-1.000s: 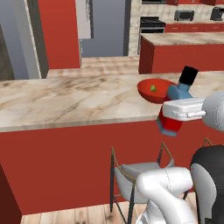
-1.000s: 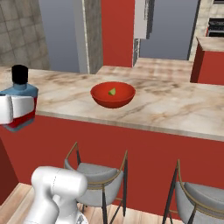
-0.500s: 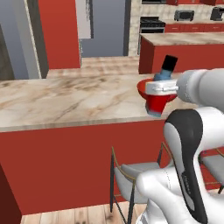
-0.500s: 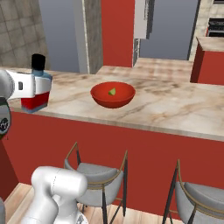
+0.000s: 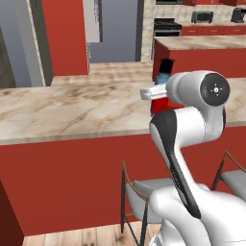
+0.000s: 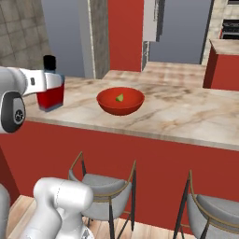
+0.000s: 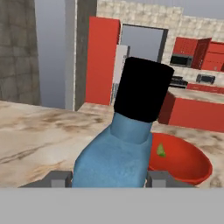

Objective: There is a bowl on the dining counter. Grab a lemon wedge from the fridge and place it in the bowl. Then get the liquor bottle and glass cup from the cabinet and place them next to the bowl.

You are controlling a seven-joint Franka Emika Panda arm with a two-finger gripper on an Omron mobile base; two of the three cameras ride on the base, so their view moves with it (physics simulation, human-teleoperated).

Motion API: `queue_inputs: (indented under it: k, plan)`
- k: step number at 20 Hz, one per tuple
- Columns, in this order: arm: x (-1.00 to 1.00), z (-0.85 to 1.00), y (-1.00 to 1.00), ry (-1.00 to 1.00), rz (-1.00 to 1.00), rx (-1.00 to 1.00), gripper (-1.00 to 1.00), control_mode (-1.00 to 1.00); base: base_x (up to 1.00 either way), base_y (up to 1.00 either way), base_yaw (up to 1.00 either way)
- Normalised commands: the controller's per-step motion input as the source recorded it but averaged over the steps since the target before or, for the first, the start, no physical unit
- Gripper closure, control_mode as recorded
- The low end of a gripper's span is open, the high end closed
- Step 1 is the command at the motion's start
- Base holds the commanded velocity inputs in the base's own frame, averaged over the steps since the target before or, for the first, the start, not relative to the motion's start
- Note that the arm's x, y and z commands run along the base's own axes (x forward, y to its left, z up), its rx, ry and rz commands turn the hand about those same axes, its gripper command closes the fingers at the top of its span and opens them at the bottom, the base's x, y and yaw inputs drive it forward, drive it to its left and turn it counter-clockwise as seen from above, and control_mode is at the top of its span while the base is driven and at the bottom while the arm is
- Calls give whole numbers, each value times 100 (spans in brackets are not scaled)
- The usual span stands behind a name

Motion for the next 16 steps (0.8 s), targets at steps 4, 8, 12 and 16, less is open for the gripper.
queue_inputs:
  k: [4, 8, 12, 16]
  plan:
    - [65, -24, 1, 0, -4, -13, 100, -100, 0, 0, 0]
    - [71, -39, 0, 0, 0, -9, 100, -100, 0, 0, 0]
    - [49, -39, 1, 0, 0, -6, 100, -100, 0, 0, 0]
    - [39, -33, 3, 0, 0, 0, 100, -100, 0, 0, 0]
